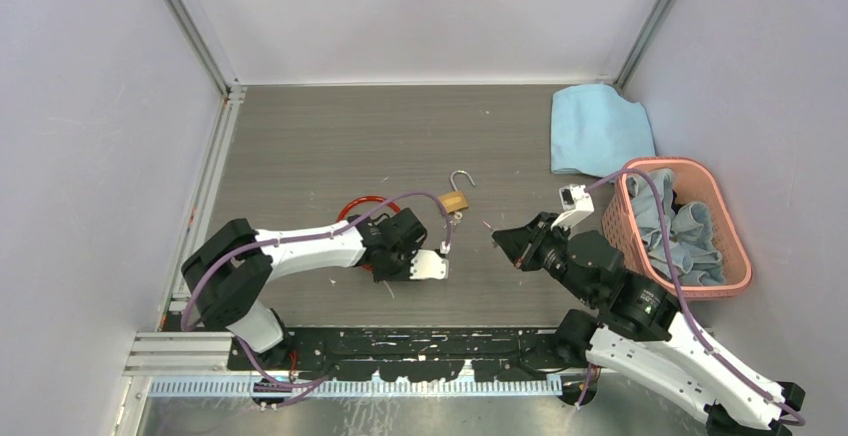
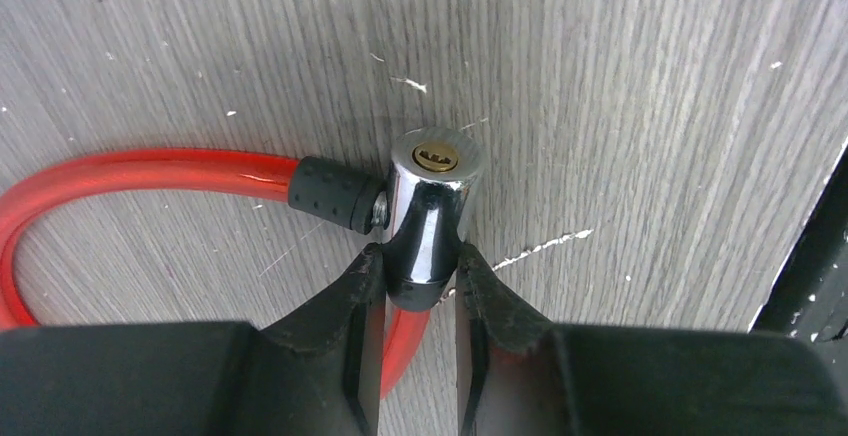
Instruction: Unlock with the key
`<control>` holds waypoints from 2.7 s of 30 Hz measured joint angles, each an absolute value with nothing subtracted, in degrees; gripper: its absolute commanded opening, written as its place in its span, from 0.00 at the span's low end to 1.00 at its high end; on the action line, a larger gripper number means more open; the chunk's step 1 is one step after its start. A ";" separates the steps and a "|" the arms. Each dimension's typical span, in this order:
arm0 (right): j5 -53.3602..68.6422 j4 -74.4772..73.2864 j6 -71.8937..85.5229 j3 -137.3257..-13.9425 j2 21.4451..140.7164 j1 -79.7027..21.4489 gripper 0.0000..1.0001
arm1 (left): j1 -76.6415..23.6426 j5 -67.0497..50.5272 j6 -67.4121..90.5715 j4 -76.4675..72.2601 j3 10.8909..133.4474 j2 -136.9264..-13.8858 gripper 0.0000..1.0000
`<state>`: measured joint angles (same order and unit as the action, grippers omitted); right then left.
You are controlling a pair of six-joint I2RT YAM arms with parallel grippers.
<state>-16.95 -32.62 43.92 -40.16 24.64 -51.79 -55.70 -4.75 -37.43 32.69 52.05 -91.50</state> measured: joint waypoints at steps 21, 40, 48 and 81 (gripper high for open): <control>-17.08 -36.10 43.92 -40.16 24.38 -51.79 0.01 | -54.35 -5.10 -32.01 18.00 42.13 -83.85 0.44; -17.08 -38.09 43.94 -40.40 24.40 -51.79 0.01 | -51.90 -12.03 -35.27 23.53 51.62 -92.40 0.45; -17.08 -38.94 43.99 -40.62 24.32 -51.79 0.01 | -48.86 -14.26 -33.82 23.57 53.01 -93.60 0.41; -19.03 -42.30 44.82 -40.66 20.91 -51.79 0.01 | -26.00 -19.18 -2.35 -19.38 44.84 -99.31 1.00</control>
<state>-19.03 -42.30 44.82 -40.66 20.91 -51.79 -26.00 -19.18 -2.35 -19.38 44.84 -99.31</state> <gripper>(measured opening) 0.109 0.995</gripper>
